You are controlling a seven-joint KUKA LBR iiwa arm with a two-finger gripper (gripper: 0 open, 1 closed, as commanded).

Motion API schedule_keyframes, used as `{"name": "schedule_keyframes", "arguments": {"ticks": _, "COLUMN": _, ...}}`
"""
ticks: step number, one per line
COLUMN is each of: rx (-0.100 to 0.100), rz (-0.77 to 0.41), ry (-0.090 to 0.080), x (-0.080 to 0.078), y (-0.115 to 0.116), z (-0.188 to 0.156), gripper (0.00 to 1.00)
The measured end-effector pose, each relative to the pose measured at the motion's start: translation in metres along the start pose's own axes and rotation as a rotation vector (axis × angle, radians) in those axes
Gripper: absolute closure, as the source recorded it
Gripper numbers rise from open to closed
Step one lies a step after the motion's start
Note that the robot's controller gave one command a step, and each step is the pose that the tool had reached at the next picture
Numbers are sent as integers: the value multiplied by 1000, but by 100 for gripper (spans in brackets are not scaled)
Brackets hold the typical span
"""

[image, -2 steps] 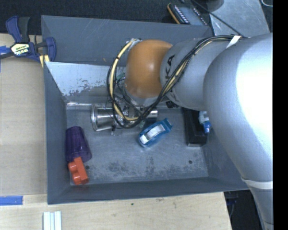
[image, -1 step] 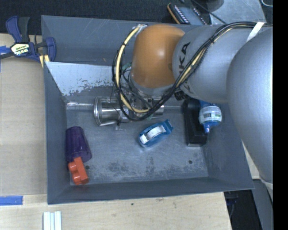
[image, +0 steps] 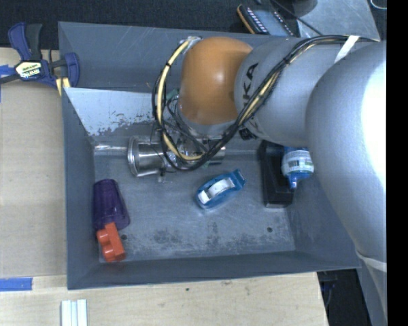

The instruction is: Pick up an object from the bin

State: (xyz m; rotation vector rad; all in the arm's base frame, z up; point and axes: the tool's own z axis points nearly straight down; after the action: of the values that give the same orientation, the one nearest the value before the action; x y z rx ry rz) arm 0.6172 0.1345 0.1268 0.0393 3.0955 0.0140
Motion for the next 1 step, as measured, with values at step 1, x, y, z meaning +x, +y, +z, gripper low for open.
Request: {"name": "schedule_keyframes", "arguments": {"ticks": 1, "rx": -1, "rz": 17, "ry": 12, "x": -6, "y": -25, "z": 47, "gripper": 100}}
